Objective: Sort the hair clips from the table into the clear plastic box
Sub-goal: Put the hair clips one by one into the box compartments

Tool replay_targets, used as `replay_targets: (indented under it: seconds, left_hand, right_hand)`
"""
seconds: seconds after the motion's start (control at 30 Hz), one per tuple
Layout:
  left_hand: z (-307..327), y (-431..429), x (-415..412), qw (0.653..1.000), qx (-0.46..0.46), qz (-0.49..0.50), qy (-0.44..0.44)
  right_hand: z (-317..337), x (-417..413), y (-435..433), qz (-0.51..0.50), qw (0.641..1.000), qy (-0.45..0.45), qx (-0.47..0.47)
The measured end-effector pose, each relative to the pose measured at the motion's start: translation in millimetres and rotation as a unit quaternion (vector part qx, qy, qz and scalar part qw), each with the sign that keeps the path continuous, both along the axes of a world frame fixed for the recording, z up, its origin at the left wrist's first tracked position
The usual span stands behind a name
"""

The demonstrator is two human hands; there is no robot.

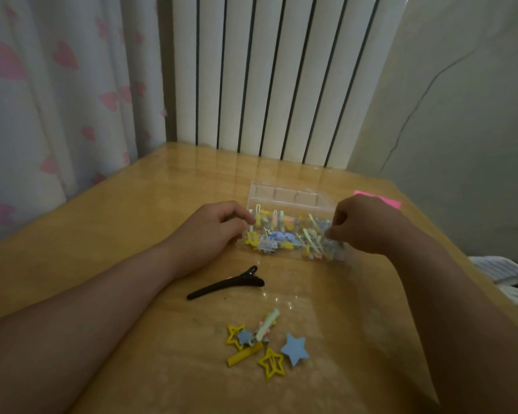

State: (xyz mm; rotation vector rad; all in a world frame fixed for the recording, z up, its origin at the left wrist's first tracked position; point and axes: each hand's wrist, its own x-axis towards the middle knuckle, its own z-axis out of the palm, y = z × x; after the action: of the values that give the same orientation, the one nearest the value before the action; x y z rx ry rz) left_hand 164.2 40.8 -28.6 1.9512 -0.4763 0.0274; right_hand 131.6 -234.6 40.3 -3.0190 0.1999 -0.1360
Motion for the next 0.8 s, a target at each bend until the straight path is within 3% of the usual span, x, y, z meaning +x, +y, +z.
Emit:
replay_targets:
  seconds: [0.13, 0.4, 0.63, 0.8]
  left_hand:
    - [-1, 1, 1, 1.000, -0.003, -0.002, 0.001]
    - [-1, 0, 1, 1.000, -0.007, -0.004, -0.001]
    - [-3, 1, 4, 1.000, -0.010, -0.008, -0.008]
    - [-2, 0, 3, 1.000, -0.009, -0.008, -0.008]
  right_hand:
    - [6, -6, 12, 0.068, 0.997, -0.011, 0.035]
    - [18, -19, 41, 0.243, 0.961, 0.071, 0.106]
    - [30, -37, 65, 0.329, 0.903, 0.262, 0.089]
    - [21, -45, 91, 0.355, 0.869, 0.342, 0.045]
